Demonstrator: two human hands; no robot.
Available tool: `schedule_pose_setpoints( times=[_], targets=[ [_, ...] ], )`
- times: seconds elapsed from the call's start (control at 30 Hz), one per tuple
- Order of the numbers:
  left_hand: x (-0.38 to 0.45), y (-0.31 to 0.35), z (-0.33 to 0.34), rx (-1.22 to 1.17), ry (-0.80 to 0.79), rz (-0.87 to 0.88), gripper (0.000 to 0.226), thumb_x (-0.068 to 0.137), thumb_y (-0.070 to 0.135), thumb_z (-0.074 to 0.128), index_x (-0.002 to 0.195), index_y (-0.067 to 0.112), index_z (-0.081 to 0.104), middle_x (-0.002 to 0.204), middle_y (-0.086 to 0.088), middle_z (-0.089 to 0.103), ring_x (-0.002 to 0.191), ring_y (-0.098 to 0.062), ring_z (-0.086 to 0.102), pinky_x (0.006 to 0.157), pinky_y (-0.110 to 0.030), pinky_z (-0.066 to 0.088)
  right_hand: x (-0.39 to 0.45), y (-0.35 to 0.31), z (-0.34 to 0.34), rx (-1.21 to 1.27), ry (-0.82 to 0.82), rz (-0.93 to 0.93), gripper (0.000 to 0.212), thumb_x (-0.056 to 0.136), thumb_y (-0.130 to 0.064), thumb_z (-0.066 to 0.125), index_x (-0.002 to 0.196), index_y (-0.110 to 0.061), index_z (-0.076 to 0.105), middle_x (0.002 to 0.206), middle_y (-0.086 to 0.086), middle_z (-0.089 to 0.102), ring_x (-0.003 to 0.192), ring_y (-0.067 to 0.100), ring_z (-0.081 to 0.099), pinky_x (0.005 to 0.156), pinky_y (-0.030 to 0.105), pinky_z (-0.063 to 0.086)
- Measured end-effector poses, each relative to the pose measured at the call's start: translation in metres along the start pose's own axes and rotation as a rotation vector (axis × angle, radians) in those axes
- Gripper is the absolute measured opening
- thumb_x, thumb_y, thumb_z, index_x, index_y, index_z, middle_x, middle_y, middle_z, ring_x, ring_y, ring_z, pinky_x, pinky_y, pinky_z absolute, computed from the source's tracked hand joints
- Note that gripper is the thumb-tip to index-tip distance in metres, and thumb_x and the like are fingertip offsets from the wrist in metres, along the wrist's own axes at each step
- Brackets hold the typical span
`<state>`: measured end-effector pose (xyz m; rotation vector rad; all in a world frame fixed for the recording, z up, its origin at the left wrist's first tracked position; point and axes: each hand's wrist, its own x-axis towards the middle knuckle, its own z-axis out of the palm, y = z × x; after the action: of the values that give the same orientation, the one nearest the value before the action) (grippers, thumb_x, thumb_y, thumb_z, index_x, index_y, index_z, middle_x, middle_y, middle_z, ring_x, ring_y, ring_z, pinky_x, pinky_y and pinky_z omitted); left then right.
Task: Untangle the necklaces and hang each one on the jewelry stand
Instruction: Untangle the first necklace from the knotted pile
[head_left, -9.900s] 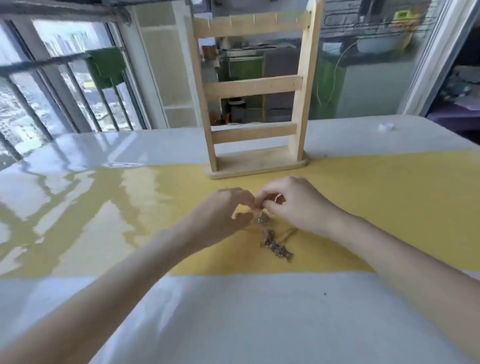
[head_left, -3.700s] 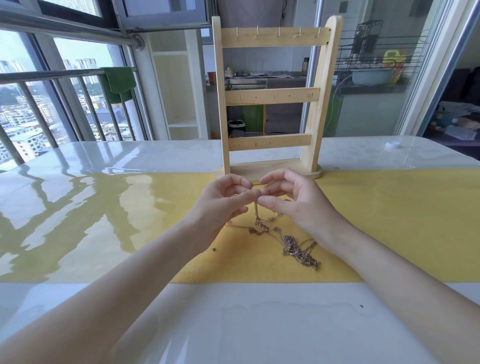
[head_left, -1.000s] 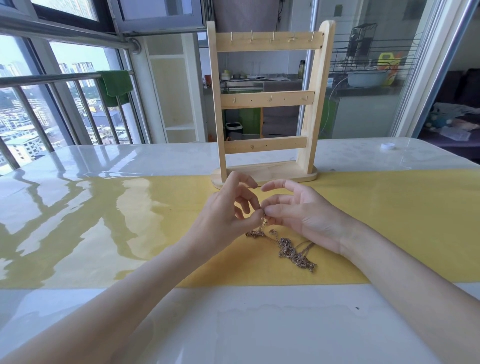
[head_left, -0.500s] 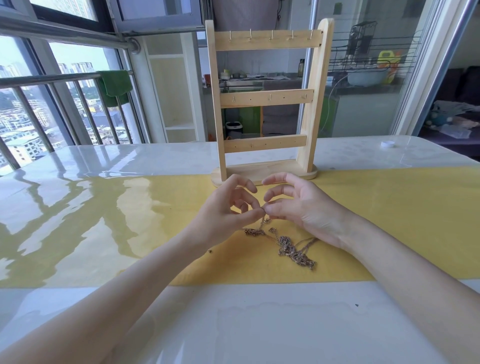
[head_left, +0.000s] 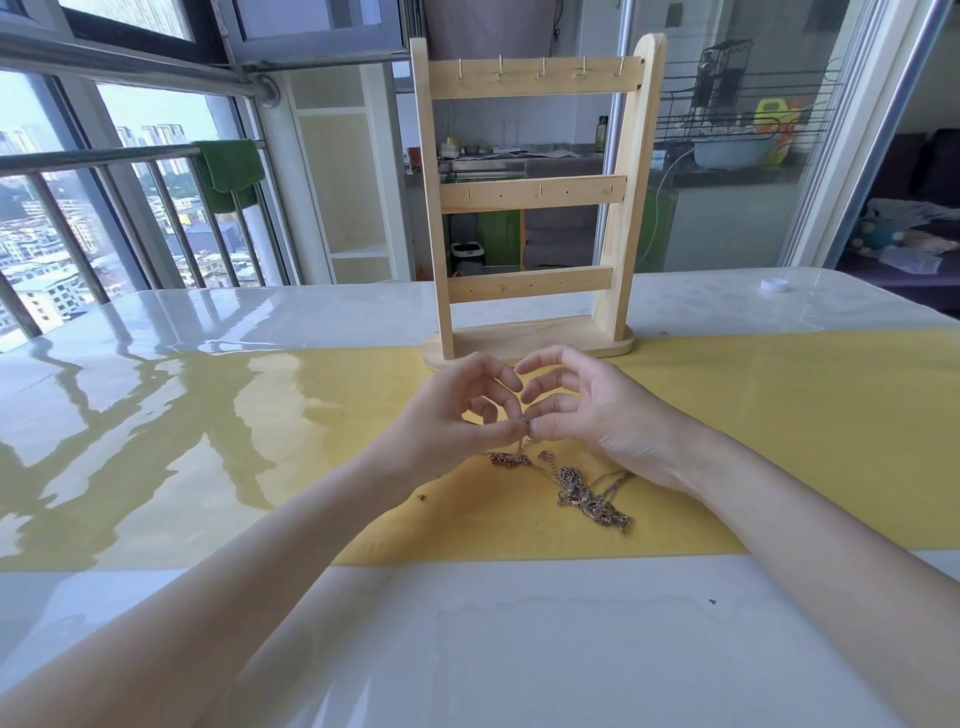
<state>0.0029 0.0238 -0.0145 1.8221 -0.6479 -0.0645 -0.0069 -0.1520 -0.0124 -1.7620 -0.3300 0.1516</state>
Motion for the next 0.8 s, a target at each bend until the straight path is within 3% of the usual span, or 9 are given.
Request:
schedule_pose_setpoints(
  times=[0.2,0.3,0.47,0.6,0.7,0.8],
  targets=[
    [0.000,0.002,0.000,-0.021,0.001,0.008,0.026,0.080,-0.001,0.071,0.090,0.016,0.055,0.071,0.008,0.062,0.064,-0.003,0.047,0.063,-0.015,0.044,-0.002,-0.002,-0.003,0.030,-0.023,0.006,0.049,0.080,0.008,0.067,0.120,-0.016,0.051,0.104,0.008,0.056,0.085,0.015,0.064,0.087,0.032,0.051],
    [0.000,0.003,0.000,-0.109,-0.007,-0.018,0.023,0.080,0.000,0.070,0.091,0.015,0.056,0.073,0.006,0.062,0.070,-0.012,0.050,0.062,-0.016,0.044,-0.003,-0.005,-0.006,0.105,-0.054,0.011,0.048,0.081,0.009,0.064,0.120,-0.015,0.051,0.104,0.008,0.056,0.087,0.017,0.061,0.090,0.035,0.048],
    [0.000,0.003,0.000,-0.165,-0.090,-0.054,0.024,0.080,0.002,0.071,0.095,0.011,0.056,0.078,0.001,0.059,0.077,-0.019,0.053,0.067,-0.024,0.046,-0.004,-0.007,-0.006,0.200,-0.142,0.086,0.047,0.084,0.013,0.058,0.123,-0.012,0.050,0.111,0.013,0.056,0.099,0.025,0.055,0.103,0.049,0.039],
    [-0.002,0.004,-0.001,-0.252,-0.166,-0.093,0.020,0.075,0.010,0.065,0.092,0.016,0.057,0.079,0.004,0.059,0.075,-0.014,0.053,0.067,-0.024,0.045,-0.005,-0.009,-0.009,0.263,-0.213,0.131,0.053,0.080,0.013,0.062,0.125,-0.012,0.049,0.104,0.009,0.059,0.097,0.022,0.058,0.103,0.042,0.041],
    [-0.002,0.006,-0.001,-0.318,-0.203,-0.106,0.019,0.076,0.007,0.064,0.091,0.015,0.056,0.080,0.003,0.058,0.072,-0.011,0.054,0.064,-0.021,0.045,-0.005,-0.009,-0.014,0.341,-0.254,0.158,0.058,0.072,0.006,0.063,0.125,-0.012,0.050,0.104,0.010,0.059,0.100,0.025,0.056,0.107,0.044,0.035],
    [-0.002,0.008,-0.001,-0.357,-0.231,-0.108,0.019,0.077,0.006,0.063,0.090,0.016,0.055,0.080,0.003,0.058,0.072,-0.010,0.054,0.064,-0.022,0.044,-0.004,-0.007,-0.016,0.413,-0.283,0.175,0.061,0.072,0.007,0.061,0.128,-0.013,0.050,0.101,0.010,0.059,0.096,0.024,0.055,0.094,0.037,0.038]
  ],
)
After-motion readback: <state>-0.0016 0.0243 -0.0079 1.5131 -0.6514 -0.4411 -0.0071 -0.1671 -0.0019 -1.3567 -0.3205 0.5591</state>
